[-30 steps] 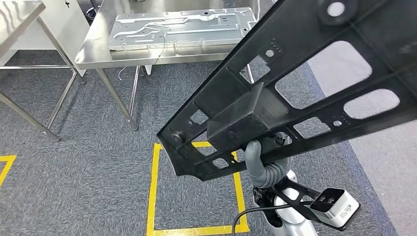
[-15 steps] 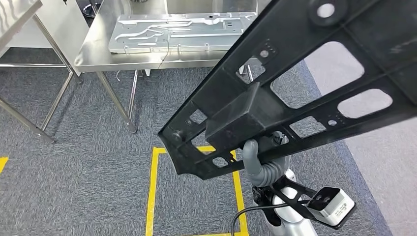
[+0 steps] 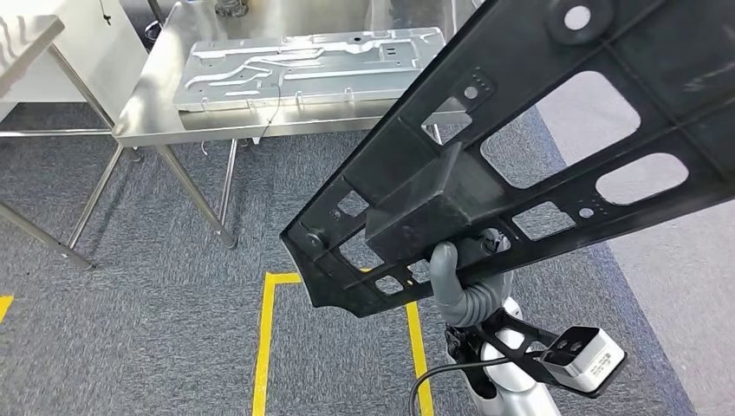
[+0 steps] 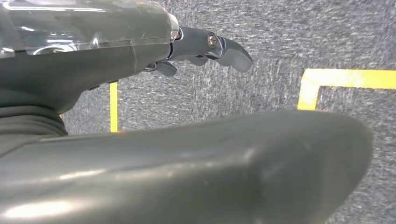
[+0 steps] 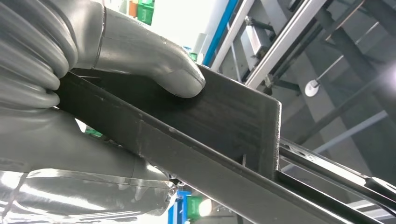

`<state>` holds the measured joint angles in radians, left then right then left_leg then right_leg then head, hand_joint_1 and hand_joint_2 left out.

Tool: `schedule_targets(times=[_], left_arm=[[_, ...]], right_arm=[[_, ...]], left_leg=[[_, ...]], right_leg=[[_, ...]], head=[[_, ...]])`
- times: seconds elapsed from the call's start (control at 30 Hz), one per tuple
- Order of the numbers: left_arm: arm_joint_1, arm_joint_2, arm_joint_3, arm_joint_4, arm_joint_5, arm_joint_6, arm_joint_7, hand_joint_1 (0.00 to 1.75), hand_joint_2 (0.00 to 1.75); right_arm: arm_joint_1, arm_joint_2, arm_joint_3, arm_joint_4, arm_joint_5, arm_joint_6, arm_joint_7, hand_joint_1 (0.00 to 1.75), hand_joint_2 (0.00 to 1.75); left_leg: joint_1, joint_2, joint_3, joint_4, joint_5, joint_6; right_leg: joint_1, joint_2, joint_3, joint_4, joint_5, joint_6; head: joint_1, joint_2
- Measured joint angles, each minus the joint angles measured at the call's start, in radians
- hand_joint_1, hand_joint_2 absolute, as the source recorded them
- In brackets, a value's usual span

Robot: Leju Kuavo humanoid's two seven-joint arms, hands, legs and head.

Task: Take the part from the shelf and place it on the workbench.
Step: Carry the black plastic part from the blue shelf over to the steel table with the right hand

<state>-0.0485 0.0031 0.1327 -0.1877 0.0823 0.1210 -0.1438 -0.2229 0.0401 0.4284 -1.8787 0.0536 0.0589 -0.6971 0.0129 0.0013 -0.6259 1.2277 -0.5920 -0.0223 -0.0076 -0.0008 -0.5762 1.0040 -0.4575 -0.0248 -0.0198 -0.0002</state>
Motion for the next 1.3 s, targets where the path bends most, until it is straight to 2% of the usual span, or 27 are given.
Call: schedule_targets(times=[0.03, 0.07, 0.1, 0.17, 0.2, 0.27, 0.3, 0.37, 0.43, 0.5, 0.53, 0.57, 0.6, 0.63, 0.67, 0.7, 0.73, 0.77, 0.9, 0.97, 1.03, 1.07, 1.1, 1.13, 1.2, 1.23, 1.3], left_arm=[[0.002, 0.0, 0.001, 0.0, 0.0, 0.001, 0.0, 0.0, 0.0], [0.004, 0.0, 0.001, 0.0, 0.0, 0.001, 0.001, 0.0, 0.0], [0.006, 0.0, 0.002, 0.0, 0.0, 0.001, 0.002, 0.0, 0.0], [0.008, 0.0, 0.004, 0.0, 0.0, 0.001, 0.003, 0.0, 0.0], [0.008, 0.0, 0.005, 0.0, -0.001, 0.001, 0.003, 0.0, 0.0], [0.006, 0.001, 0.005, 0.0, -0.002, 0.001, 0.002, 0.0, 0.0], [0.006, 0.001, 0.005, 0.0, -0.003, 0.001, 0.002, 0.0, 0.0], [0.008, 0.001, 0.005, 0.0, -0.005, 0.001, 0.002, 0.0, 0.0], [0.007, 0.0, 0.005, 0.0, -0.008, 0.001, 0.001, 0.0, 0.0], [0.006, 0.0, 0.005, 0.0, -0.011, 0.001, 0.0, 0.0, 0.0], [0.006, 0.0, 0.005, 0.0, -0.012, 0.0, 0.0, 0.0, 0.0], [0.006, 0.0, 0.005, 0.0, -0.013, 0.0, -0.001, 0.0, 0.0], [0.007, 0.0, 0.005, 0.0, -0.014, -0.001, -0.001, 0.0, 0.0], [0.008, 0.0, 0.005, 0.0, -0.015, -0.001, -0.001, 0.0, 0.0], [0.008, -0.001, 0.005, 0.0, -0.015, -0.001, -0.001, 0.0, 0.0], [0.007, -0.001, 0.005, 0.0, -0.015, -0.001, -0.001, 0.0, 0.0], [0.005, 0.0, 0.005, 0.0, -0.015, -0.001, 0.0, 0.0, 0.0], [0.004, 0.0, 0.005, 0.0, -0.015, -0.001, 0.0, 0.0, 0.0], [0.001, 0.002, 0.006, 0.0, -0.014, 0.001, 0.0, 0.0, 0.0], [0.0, 0.002, 0.007, 0.0, -0.015, 0.002, -0.002, 0.0, 0.0], [0.001, 0.002, 0.008, 0.0, -0.017, 0.002, -0.003, 0.0, 0.0], [0.004, 0.002, 0.009, 0.0, -0.018, 0.002, -0.003, 0.0, 0.0], [0.006, 0.002, 0.01, 0.0, -0.019, 0.002, -0.003, 0.0, 0.0], [0.007, 0.002, 0.011, 0.0, -0.02, 0.002, -0.003, 0.0, 0.0], [0.008, 0.004, 0.014, 0.0, -0.022, 0.002, -0.003, 0.0, 0.0], [0.007, 0.005, 0.014, 0.0, -0.022, 0.002, -0.004, 0.0, 0.0], [0.007, 0.007, 0.015, 0.0, -0.022, 0.003, -0.004, 0.0, 0.0]], right_arm=[[0.001, 0.0, 0.0, 0.001, 0.0, 0.0, 0.0, 1.75, 1.75], [0.002, 0.0, 0.0, 0.002, 0.0, 0.001, 0.0, 1.75, 1.75], [0.002, 0.0, 0.001, 0.003, 0.0, 0.002, 0.0, 1.75, 1.75], [0.002, 0.0, 0.001, 0.004, 0.0, 0.004, 0.0, 1.75, 1.75], [0.002, 0.0, 0.001, 0.004, 0.0, 0.004, 0.0, 1.75, 1.75], [0.002, -0.001, 0.001, 0.004, 0.0, 0.005, 0.0, 1.75, 1.75], [0.002, -0.001, 0.001, 0.003, 0.001, 0.006, 0.001, 1.75, 1.75], [0.002, -0.001, 0.001, 0.001, 0.001, 0.006, 0.001, 1.75, 1.75], [0.002, -0.001, 0.001, -0.002, 0.002, 0.004, 0.0, 1.75, 1.75], [0.006, -0.002, 0.001, -0.003, 0.002, 0.001, 0.0, 1.75, 1.75], [0.009, -0.003, 0.001, -0.003, 0.003, 0.0, 0.0, 1.75, 1.75], [0.012, -0.004, 0.001, -0.003, 0.003, -0.001, 0.0, 1.75, 1.75], [0.014, -0.006, 0.001, -0.003, 0.003, -0.002, 0.0, 1.75, 1.75], [0.015, -0.007, 0.001, -0.004, 0.003, -0.002, 0.0, 1.75, 1.75], [0.015, -0.007, 0.001, -0.004, 0.003, -0.002, 0.0, 1.75, 1.75], [0.015, -0.008, 0.001, -0.005, 0.003, -0.001, 0.0, 1.75, 1.75], [0.015, -0.009, 0.001, -0.007, 0.003, -0.001, 0.0, 1.75, 1.75], [0.015, -0.009, 0.001, -0.008, 0.002, 0.0, 0.0, 1.75, 1.75], [0.014, -0.011, 0.001, -0.015, 0.002, 0.003, 0.0, 1.75, 1.75], [0.013, -0.011, 0.001, -0.017, 0.002, 0.004, 0.0, 1.75, 1.75], [0.015, -0.011, 0.001, -0.017, 0.002, 0.003, 0.0, 1.75, 1.75], [0.016, -0.011, 0.001, -0.017, 0.002, 0.001, 0.0, 1.75, 1.75], [0.017, -0.011, 0.001, -0.017, 0.002, 0.0, 0.0, 1.75, 1.75], [0.017, -0.011, 0.001, -0.017, 0.002, -0.002, 0.0, 1.75, 1.75], [0.017, -0.011, 0.001, -0.018, 0.002, -0.003, 0.0, 1.75, 1.75], [0.016, -0.011, 0.001, -0.019, 0.002, -0.003, 0.0, 1.75, 1.75], [0.016, -0.011, 0.001, -0.02, 0.002, -0.003, 0.0, 1.75, 1.75]], left_leg=[[0.0, 0.0, -0.038, 0.049, -0.014, -0.001], [0.0, 0.0, -0.061, 0.068, -0.01, -0.001], [0.0, 0.0, -0.065, 0.048, 0.017, 0.001], [-0.002, 0.0, -0.031, -0.076, 0.11, 0.009], [-0.005, 0.001, -0.01, -0.139, 0.134, 0.014], [-0.011, 0.0, 0.014, -0.199, 0.144, 0.026], [-0.013, 0.0, 0.017, -0.202, 0.135, 0.03], [-0.008, -0.001, 0.027, -0.209, 0.147, 0.04], [-0.003, 0.0, 0.038, -0.219, 0.147, 0.048], [-0.003, -0.001, 0.045, -0.22, 0.139, 0.054], [-0.003, -0.001, 0.05, -0.22, 0.134, 0.055], [-0.004, -0.001, 0.057, -0.22, 0.128, 0.055], [-0.004, -0.002, 0.066, -0.22, 0.121, 0.054], [-0.003, -0.003, 0.077, -0.22, 0.113, 0.052], [-0.003, -0.003, 0.087, -0.22, 0.105, 0.049], [-0.005, -0.004, 0.095, -0.219, 0.097, 0.044], [-0.007, -0.004, 0.1, -0.219, 0.09, 0.039], [-0.007, -0.005, 0.103, -0.22, 0.084, 0.034], [-0.005, -0.002, 0.112, -0.207, 0.061, 0.012], [-0.003, -0.002, 0.064, -0.108, 0.021, 0.003], [-0.002, -0.002, -0.025, 0.033, -0.022, -0.003], [-0.002, -0.002, -0.059, 0.074, -0.021, -0.003], [-0.002, -0.002, -0.075, 0.075, 0.002, -0.001], [-0.003, -0.002, -0.071, 0.036, 0.045, 0.003], [-0.008, -0.002, -0.028, -0.099, 0.135, 0.016], [-0.012, -0.002, -0.007, -0.152, 0.159, 0.023], [-0.019, -0.002, 0.012, -0.195, 0.159, 0.034]], right_leg=[[0.002, 0.001, 0.005, 0.0, -0.005, -0.002], [0.004, 0.003, 0.011, 0.0, -0.011, -0.003], [0.005, 0.005, 0.02, 0.0, -0.016, -0.002], [0.006, 0.008, 0.039, 0.0, -0.03, 0.001], [0.008, 0.008, 0.047, 0.001, -0.036, 0.005], [0.01, 0.008, 0.052, 0.002, -0.048, 0.015], [0.012, 0.009, 0.053, 0.002, -0.053, 0.021], [0.013, 0.007, 0.057, 0.008, -0.065, 0.033], [0.012, 0.005, 0.028, 0.072, -0.098, 0.043], [0.007, 0.005, -0.049, 0.204, -0.15, 0.05], [0.004, 0.005, -0.088, 0.262, -0.164, 0.052], [0.003, 0.005, -0.115, 0.29, -0.157, 0.054], [0.001, 0.005, -0.122, 0.278, -0.129, 0.054], [0.0, 0.005, -0.11, 0.227, -0.083, 0.053], [0.0, 0.004, -0.086, 0.155, -0.034, 0.051], [0.001, 0.003, -0.062, 0.09, -0.001, 0.049], [0.002, 0.002, -0.044, 0.045, 0.017, 0.044], [0.004, 0.002, -0.036, 0.025, 0.019, 0.039], [0.003, 0.007, -0.018, 0.012, 0.002, 0.014], [0.002, 0.005, -0.001, 0.007, -0.007, 0.004], [0.004, 0.005, 0.014, 0.007, -0.021, -0.001], [0.005, 0.006, 0.023, 0.007, -0.029, -0.002], [0.005, 0.007, 0.034, 0.007, -0.037, -0.001], [0.006, 0.008, 0.046, 0.007, -0.045, -0.001], [0.008, 0.008, 0.073, 0.006, -0.065, 0.004], [0.009, 0.009, 0.081, 0.005, -0.073, 0.009], [0.01, 0.01, 0.091, 0.0, -0.079, 0.021]], head=[[0.0, 0.0], [0.0, 0.0], [0.0, 0.0], [0.0, 0.0], [0.0, 0.0], [0.0, 0.0], [0.0, 0.0], [0.0, 0.0], [0.0, 0.0], [0.0, 0.0], [0.0, 0.0], [0.0, 0.0], [0.0, 0.0], [0.0, 0.0], [0.0, 0.0], [0.0, 0.0], [0.0, 0.0], [0.0, 0.0], [0.0, 0.0], [0.0, 0.0], [0.0, 0.0], [0.0, 0.0], [0.0, 0.0], [0.0, 0.0], [0.0, 0.0], [0.0, 0.0], [0.0, 0.0]])
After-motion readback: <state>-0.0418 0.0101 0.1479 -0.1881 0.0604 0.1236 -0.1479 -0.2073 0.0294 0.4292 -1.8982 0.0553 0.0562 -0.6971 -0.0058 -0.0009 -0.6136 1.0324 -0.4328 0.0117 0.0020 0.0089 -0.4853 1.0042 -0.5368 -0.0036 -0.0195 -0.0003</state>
